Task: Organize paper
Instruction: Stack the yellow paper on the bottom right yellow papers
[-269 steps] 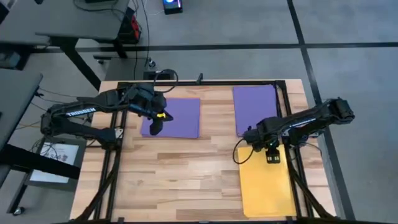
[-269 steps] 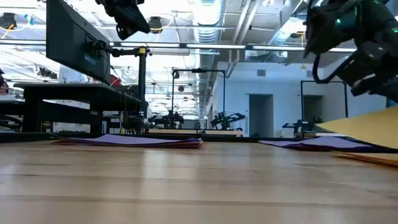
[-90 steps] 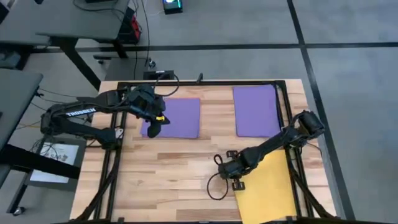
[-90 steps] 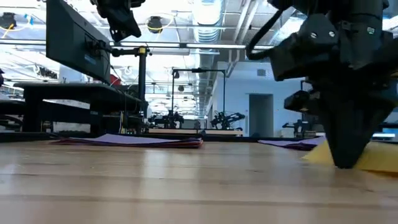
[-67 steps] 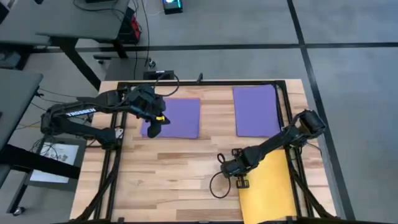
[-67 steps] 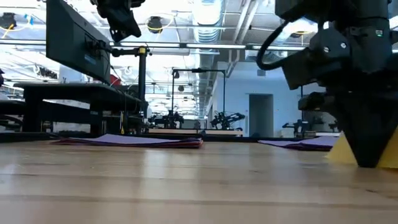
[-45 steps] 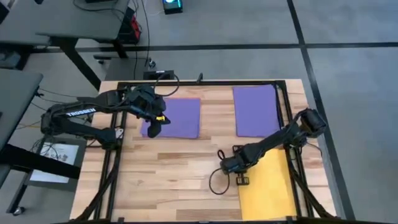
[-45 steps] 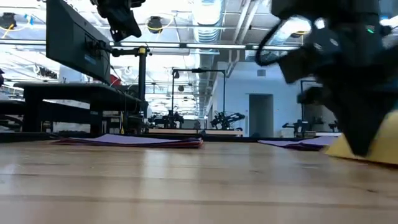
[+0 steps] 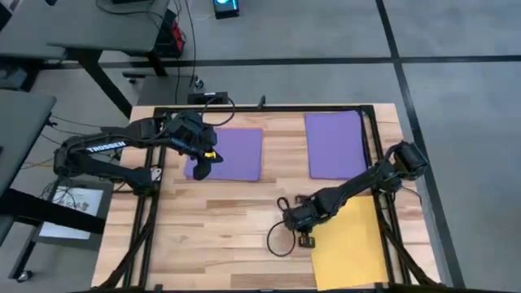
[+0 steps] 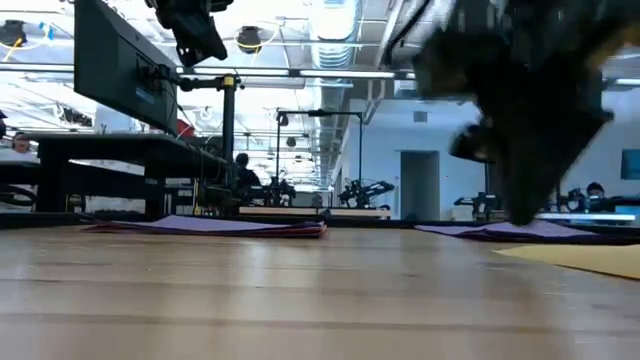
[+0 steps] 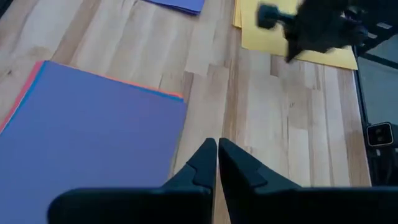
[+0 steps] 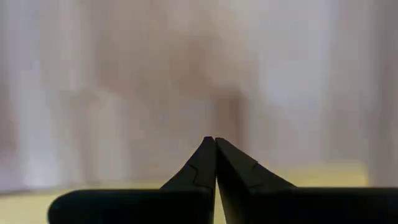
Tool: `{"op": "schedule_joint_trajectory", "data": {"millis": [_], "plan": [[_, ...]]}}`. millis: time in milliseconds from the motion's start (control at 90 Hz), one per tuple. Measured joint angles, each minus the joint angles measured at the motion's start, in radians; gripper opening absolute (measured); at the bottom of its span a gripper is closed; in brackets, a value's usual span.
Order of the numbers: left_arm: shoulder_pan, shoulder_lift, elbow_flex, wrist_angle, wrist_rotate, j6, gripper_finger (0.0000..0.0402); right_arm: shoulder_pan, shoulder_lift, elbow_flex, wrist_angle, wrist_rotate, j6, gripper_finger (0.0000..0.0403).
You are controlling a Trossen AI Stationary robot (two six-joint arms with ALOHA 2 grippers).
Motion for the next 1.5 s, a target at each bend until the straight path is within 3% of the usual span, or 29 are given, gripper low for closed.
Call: {"op": "schedule_joint_trajectory", "data": {"millis": [122,333,633,1500], "plan": [[0.0,0.0,0.0,0.0,0.0,0.004,0.0001,0.041,0.043,0.002,0.067,-0.001,-0.024,0.0],[0.0,0.0,0.0,0.0,0.0,0.006,0.0001,0.119,0.112,0.005,0.015,0.019,0.112,0.0],[0.0,0.0,0.0,0.0,0.0,0.028,0.0001,0.163,0.108,0.007,-0.113,0.021,0.239,0.0],[0.0,0.0,0.0,0.001,0.0,0.023,0.0001,0.149,0.109,0.006,-0.213,-0.044,0.563,0.0]]}}
